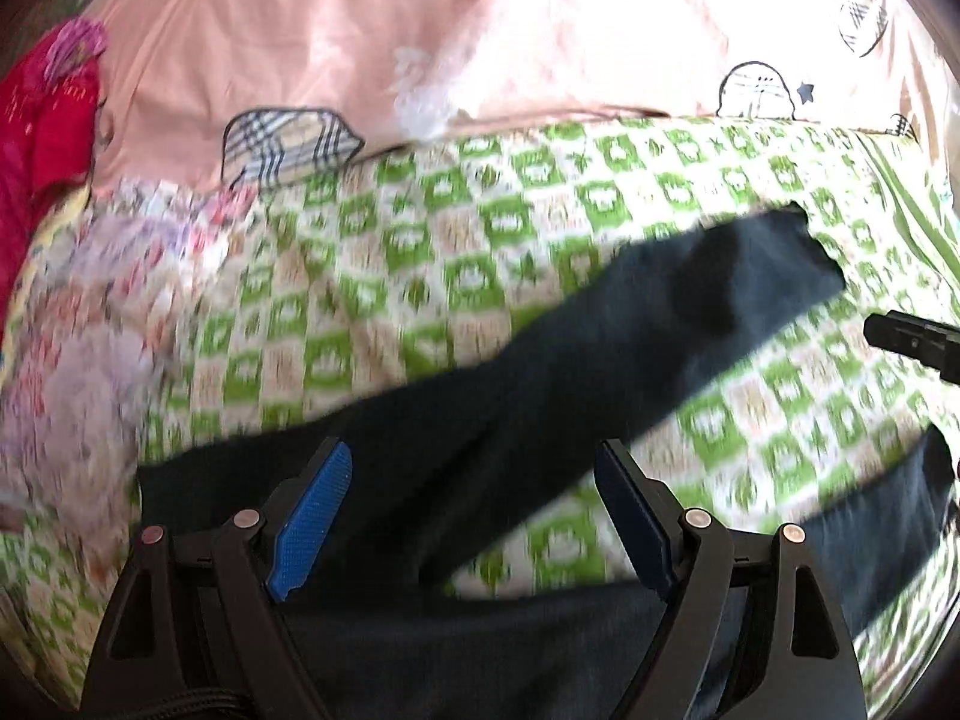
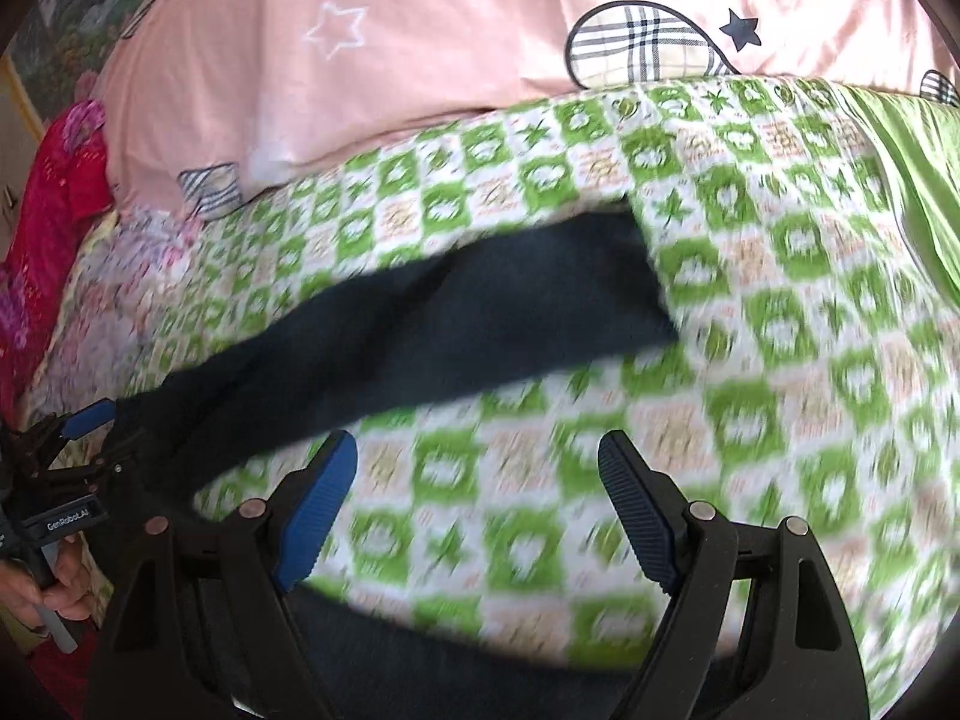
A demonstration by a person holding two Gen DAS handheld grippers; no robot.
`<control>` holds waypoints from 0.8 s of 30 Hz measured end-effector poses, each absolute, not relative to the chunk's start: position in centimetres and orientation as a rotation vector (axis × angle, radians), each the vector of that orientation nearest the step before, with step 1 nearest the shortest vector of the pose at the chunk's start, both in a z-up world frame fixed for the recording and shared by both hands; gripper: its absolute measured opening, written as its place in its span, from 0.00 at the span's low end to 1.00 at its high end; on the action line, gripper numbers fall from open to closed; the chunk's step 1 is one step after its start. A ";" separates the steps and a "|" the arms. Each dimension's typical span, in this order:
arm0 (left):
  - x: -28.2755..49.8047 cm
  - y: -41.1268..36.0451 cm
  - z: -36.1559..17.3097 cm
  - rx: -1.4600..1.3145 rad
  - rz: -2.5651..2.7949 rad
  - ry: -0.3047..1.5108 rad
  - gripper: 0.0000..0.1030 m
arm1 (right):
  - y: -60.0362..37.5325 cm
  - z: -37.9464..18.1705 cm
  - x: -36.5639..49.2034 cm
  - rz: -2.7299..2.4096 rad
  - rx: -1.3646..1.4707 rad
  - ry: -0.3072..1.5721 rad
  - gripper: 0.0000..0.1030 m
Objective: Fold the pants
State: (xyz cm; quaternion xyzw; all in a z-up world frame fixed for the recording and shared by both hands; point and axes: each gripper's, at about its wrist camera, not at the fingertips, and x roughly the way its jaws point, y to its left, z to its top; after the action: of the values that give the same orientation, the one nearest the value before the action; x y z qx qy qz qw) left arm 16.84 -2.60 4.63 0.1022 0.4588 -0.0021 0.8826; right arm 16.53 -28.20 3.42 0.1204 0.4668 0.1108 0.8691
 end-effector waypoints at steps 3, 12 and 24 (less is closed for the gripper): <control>19.3 -3.3 4.4 0.250 -0.006 0.961 0.81 | -29.4 3.5 19.0 0.226 0.257 0.979 0.81; 24.8 -4.9 2.1 0.289 -0.077 1.022 0.81 | -32.4 1.9 26.0 0.186 0.246 1.023 0.81; 28.0 -5.0 -1.2 0.313 -0.156 1.139 0.62 | -33.2 -0.7 31.4 0.239 0.282 1.081 0.46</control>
State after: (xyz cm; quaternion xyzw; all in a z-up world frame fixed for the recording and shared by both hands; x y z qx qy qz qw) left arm 27.99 -4.96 -1.23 0.1474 0.5365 -0.0735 0.8277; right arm 31.40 -33.18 -0.75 0.1333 0.5116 0.1130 0.8412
